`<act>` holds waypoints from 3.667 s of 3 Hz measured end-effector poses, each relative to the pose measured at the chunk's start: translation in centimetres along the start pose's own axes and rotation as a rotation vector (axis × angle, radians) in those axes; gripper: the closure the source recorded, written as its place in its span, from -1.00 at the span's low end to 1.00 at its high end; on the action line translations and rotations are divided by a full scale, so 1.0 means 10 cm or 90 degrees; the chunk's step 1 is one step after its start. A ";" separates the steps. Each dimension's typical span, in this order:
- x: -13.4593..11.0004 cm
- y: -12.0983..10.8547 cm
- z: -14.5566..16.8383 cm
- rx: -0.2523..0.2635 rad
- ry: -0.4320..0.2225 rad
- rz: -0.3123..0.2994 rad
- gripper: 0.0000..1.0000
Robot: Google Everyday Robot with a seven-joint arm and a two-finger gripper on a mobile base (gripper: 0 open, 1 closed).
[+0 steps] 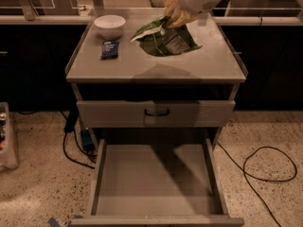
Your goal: Place green jalapeno chip bag into middle drawer
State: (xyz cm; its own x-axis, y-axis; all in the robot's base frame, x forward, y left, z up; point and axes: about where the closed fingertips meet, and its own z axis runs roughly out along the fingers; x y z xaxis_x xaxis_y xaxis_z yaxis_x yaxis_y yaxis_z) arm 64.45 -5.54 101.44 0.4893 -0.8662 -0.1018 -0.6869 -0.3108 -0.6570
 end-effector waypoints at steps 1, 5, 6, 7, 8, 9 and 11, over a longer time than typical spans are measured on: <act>-0.16 0.09 -0.23 0.006 -0.012 -0.018 1.00; 0.26 1.27 -0.31 -0.031 -0.042 0.033 1.00; 0.20 1.55 -0.24 -0.030 -0.049 0.051 1.00; 0.20 2.03 0.02 -0.042 -0.064 0.073 1.00; 0.23 2.56 0.40 -0.044 -0.085 0.085 1.00; 0.23 2.89 0.67 -0.049 -0.100 0.100 1.00; 0.22 3.14 0.95 -0.056 -0.118 0.107 1.00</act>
Offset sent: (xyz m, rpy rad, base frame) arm -0.0814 -0.0560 0.0077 -0.0083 0.0157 -0.0085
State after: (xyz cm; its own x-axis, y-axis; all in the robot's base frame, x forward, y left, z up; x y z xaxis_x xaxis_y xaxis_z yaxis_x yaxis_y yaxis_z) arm 49.04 -13.46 73.53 0.4485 -0.8248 -0.3442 -0.8072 -0.2085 -0.5523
